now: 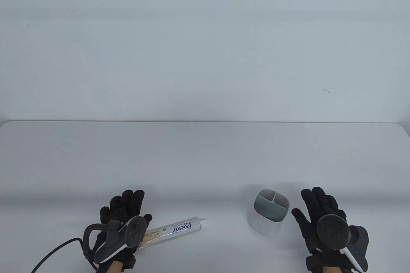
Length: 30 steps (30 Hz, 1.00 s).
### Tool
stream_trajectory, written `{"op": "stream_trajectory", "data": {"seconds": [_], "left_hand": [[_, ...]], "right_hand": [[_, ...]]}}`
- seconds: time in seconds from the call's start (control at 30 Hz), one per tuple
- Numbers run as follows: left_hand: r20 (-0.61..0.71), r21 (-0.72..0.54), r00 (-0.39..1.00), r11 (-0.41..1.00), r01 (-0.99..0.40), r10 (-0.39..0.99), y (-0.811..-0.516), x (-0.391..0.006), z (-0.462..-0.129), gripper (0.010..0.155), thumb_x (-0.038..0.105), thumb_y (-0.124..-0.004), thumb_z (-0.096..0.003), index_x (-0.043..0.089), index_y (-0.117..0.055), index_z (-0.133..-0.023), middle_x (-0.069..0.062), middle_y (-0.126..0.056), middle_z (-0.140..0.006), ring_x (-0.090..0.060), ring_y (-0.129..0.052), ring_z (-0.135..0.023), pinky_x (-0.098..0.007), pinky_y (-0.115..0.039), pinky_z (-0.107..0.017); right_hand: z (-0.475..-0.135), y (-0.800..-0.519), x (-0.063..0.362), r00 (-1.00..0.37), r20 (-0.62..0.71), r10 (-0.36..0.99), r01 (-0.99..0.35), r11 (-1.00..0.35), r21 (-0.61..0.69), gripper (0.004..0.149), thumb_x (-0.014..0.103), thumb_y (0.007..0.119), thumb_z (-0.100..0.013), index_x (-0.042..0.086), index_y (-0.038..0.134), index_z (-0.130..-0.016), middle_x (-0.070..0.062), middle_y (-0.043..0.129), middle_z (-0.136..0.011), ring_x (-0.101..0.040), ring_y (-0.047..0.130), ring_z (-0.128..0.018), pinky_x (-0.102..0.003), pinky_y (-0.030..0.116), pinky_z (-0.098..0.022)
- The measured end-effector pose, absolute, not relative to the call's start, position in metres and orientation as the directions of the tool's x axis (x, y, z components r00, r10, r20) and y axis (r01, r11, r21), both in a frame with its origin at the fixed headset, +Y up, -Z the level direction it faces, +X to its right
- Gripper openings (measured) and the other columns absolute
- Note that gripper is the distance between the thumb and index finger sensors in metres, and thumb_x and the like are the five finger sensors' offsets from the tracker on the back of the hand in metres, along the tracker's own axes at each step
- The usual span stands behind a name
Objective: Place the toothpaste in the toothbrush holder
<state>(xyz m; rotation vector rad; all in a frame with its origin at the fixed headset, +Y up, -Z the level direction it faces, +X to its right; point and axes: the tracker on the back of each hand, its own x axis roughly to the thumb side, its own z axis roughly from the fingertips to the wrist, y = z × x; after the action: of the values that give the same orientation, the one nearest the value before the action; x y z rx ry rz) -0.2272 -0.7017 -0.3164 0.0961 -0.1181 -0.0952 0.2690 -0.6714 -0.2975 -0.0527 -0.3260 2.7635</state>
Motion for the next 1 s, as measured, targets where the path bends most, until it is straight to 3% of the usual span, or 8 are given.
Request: {"op": "stream_trajectory", "data": {"seconds": [0.53,1.0], "left_hand": [[0.148,0.083,0.984,0.993,0.085,-0.097,-0.706,-0.222,-0.316,0.072,0.056,-0.055,-0.0588,0.018,-0.034,-0.116,-0.019,-0.057,-0.121,-0.051,-0.070,-0.104,-0.070,-0.062,-0.066],[0.201,-0.076,0.976,0.992,0.105,-0.088,-0.737,-0.213,-0.321,0.073,0.059,-0.049,-0.0585,0.018,-0.031,-0.116,-0.020,-0.056,-0.121,-0.052,-0.069,-0.104,-0.070,-0.061,-0.066]], "right_hand": [[-0.297,-0.672,0.268,-0.929,0.013,0.370,-0.363,-0.903,-0.231,0.064,0.054,0.063,-0.059,0.023,0.051,-0.113,-0.017,0.051,-0.122,-0.055,0.057,-0.107,-0.071,0.045,-0.068],[-0.297,-0.672,0.267,-0.923,0.020,0.385,-0.379,-0.898,-0.223,0.064,0.054,0.063,-0.059,0.023,0.051,-0.113,-0.017,0.052,-0.122,-0.054,0.058,-0.106,-0.071,0.046,-0.068]]}}
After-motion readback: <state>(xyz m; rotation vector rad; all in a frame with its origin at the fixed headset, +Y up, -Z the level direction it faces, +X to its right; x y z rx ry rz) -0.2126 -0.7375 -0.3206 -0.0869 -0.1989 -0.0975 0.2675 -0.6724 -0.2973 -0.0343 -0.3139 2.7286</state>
